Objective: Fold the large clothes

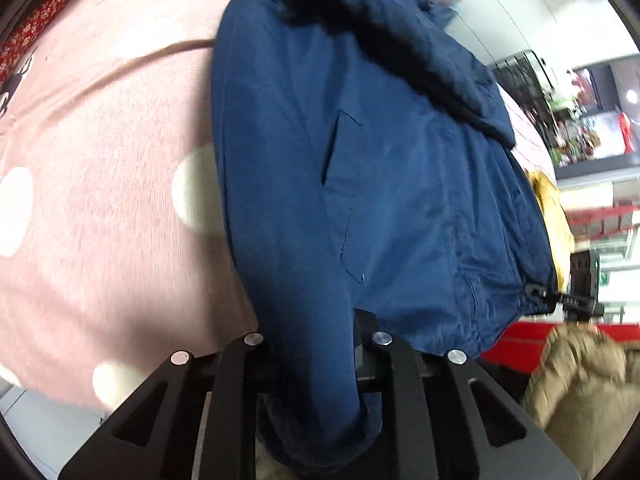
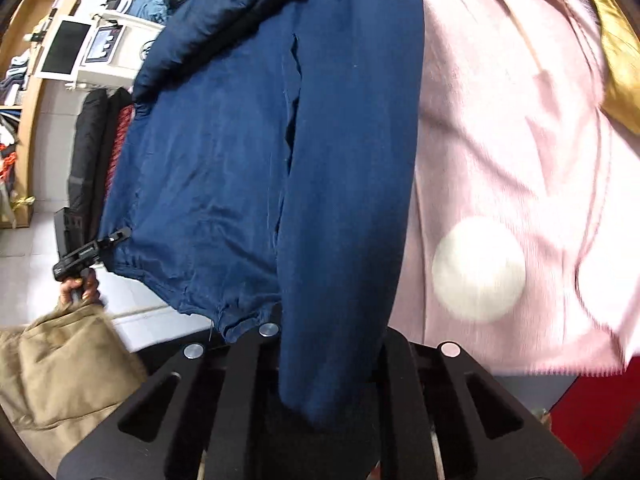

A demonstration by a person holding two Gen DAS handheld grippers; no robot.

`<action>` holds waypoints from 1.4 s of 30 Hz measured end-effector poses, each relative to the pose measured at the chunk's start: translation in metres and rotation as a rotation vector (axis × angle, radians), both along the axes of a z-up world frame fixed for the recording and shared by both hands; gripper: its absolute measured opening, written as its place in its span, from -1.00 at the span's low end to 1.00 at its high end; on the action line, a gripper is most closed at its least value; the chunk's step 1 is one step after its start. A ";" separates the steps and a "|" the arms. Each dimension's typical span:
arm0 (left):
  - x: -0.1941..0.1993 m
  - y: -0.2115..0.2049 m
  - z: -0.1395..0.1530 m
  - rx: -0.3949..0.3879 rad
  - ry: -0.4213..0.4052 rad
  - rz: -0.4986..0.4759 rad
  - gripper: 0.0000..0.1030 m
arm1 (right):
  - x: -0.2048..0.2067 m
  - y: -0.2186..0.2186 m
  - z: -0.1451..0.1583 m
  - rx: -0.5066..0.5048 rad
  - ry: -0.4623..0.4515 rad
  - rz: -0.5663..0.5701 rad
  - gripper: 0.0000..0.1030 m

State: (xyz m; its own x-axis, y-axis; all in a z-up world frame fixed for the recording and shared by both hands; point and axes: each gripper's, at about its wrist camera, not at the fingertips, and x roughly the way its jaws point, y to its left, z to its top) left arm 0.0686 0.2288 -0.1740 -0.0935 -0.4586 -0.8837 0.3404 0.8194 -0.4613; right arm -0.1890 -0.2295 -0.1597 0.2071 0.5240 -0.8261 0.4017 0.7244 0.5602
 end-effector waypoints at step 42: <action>0.283 -0.101 0.037 -0.055 0.039 0.293 -0.46 | 0.256 -0.164 0.008 0.147 -0.073 -0.408 -0.77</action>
State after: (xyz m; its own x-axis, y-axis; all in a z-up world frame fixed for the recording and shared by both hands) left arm 0.3521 0.1280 -0.1372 0.0164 -0.5179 -0.8553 0.0747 0.8536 -0.5155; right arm 0.0667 -0.3939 -0.1522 0.4768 0.4982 -0.7242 0.5940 0.4247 0.6833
